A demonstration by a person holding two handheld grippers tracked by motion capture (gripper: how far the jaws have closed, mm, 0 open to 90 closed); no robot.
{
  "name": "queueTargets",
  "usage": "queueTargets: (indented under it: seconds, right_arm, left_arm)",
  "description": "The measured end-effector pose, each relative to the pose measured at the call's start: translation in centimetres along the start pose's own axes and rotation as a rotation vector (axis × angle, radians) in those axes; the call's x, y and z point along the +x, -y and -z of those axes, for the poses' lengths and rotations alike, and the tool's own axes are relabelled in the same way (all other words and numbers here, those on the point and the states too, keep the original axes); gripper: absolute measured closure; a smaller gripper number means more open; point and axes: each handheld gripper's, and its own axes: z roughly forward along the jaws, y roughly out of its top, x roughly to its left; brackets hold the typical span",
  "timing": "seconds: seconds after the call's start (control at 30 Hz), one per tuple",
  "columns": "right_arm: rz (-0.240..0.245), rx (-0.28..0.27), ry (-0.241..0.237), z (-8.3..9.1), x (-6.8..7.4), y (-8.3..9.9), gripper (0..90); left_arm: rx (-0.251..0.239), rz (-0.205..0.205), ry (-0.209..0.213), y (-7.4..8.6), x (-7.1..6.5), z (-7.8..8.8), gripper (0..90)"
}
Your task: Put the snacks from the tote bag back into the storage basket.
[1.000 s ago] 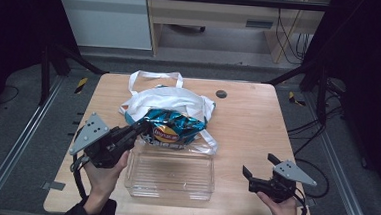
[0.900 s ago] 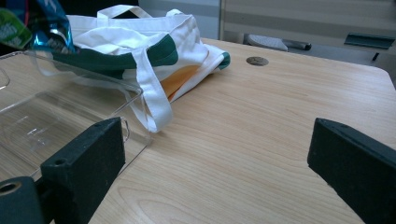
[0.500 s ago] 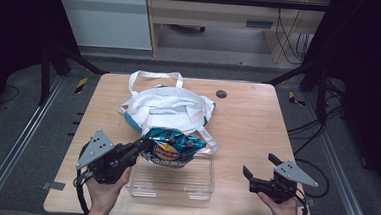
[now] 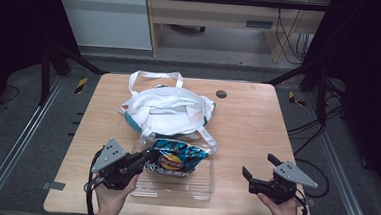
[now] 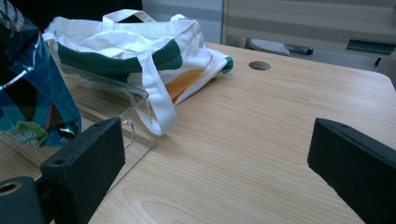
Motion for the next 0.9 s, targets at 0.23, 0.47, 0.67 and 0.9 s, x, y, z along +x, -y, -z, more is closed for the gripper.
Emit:
queueTargets:
  seconds: [0.23, 0.47, 0.67, 0.9]
  right_arm:
    - [0.003, 0.003, 0.0, -0.1, 0.0, 0.0, 4.3]
    - [0.005, 0.003, -0.002, -0.1, 0.0, 0.0, 4.3]
    - [0.007, 0.005, -0.002, -0.2, 0.0, 0.0, 4.3]
    - [0.008, 0.006, -0.005, -0.2, 0.0, 0.0, 4.3]
  left_arm:
    - [0.019, -0.005, -0.024, 0.6, 0.2, -0.7, 89.9]
    - [0.023, -0.002, -0.044, 0.9, 0.5, -1.1, 89.8]
    - [0.032, 0.023, -0.065, 1.1, 1.0, -1.5, 89.6]
    - [0.04, 0.038, -0.094, 1.1, 1.4, -1.8, 89.1]
